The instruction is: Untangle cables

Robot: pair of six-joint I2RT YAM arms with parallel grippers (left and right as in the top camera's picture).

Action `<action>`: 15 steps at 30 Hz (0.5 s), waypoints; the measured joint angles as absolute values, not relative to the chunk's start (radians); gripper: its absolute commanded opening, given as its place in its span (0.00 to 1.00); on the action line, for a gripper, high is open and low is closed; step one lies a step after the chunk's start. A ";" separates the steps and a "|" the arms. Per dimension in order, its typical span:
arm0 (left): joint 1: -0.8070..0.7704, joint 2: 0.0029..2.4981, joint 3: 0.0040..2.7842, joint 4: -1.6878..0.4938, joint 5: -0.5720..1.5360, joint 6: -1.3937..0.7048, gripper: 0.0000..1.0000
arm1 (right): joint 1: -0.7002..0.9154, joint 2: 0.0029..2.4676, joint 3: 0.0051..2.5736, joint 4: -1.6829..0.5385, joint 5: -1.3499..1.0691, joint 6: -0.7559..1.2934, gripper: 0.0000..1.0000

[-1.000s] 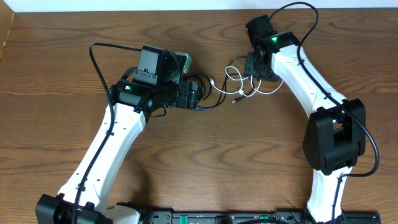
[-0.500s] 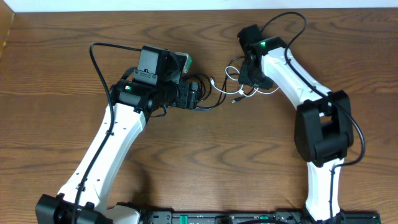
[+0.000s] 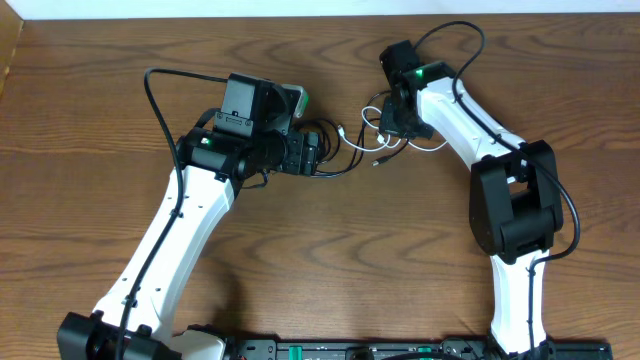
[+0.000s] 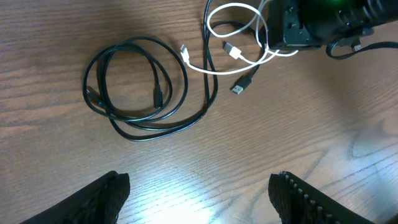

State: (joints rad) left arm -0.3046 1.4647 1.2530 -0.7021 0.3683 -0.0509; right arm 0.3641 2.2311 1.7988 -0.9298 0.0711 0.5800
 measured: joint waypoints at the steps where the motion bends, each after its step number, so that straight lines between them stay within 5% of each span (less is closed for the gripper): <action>1: -0.305 1.465 1.253 -0.703 0.368 -0.051 0.77 | 0.362 2.228 1.824 -0.951 0.065 0.565 0.01; 15: -0.305 1.465 1.253 -0.706 0.368 -0.051 0.77 | 0.260 1.901 2.191 -1.182 0.060 0.431 0.01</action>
State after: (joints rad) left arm -0.3046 1.4647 1.2530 -0.7055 0.3683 -0.0509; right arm 0.2596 1.9015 2.1906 -1.1820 0.0601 0.4313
